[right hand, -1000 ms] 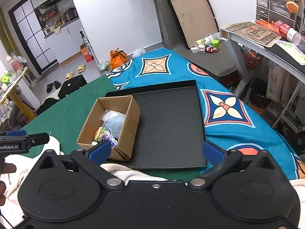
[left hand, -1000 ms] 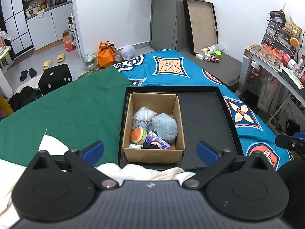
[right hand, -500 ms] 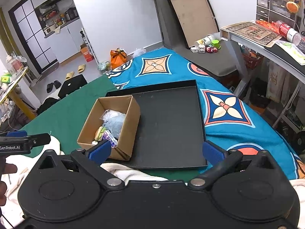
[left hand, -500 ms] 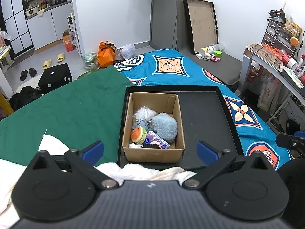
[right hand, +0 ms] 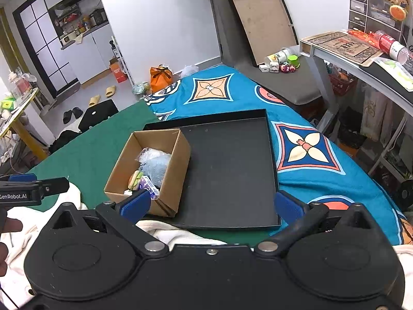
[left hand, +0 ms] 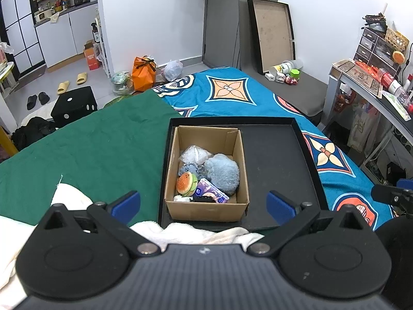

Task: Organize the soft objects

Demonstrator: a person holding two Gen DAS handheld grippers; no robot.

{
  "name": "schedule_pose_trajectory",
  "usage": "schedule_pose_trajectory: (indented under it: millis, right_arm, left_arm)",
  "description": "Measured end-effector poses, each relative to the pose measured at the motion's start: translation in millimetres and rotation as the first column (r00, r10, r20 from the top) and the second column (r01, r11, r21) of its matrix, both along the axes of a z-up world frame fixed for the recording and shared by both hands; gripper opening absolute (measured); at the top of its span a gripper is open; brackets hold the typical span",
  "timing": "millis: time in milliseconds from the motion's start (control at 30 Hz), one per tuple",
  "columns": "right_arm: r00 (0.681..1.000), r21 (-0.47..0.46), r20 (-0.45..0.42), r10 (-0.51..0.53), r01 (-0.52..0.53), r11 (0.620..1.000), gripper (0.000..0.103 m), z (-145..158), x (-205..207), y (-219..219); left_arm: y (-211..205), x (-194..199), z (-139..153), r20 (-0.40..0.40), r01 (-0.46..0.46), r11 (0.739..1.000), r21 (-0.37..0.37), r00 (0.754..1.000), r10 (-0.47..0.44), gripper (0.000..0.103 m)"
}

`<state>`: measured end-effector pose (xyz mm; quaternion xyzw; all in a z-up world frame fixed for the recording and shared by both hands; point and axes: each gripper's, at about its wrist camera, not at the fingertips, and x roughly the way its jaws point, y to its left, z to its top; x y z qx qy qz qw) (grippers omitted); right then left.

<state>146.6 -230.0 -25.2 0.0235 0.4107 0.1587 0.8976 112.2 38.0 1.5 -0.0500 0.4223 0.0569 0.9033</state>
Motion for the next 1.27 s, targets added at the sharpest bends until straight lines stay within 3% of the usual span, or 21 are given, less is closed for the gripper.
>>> schedule_pose_trajectory:
  millis: [1267]
  right_arm:
    - [1.0, -0.021, -0.016, 0.023, -0.023, 1.0, 0.103, -6.5, 4.2, 8.5]
  left_arm:
    - [-0.9, 7.6, -6.8, -0.007, 0.016, 1.0, -0.014, 1.0, -0.016, 0.103]
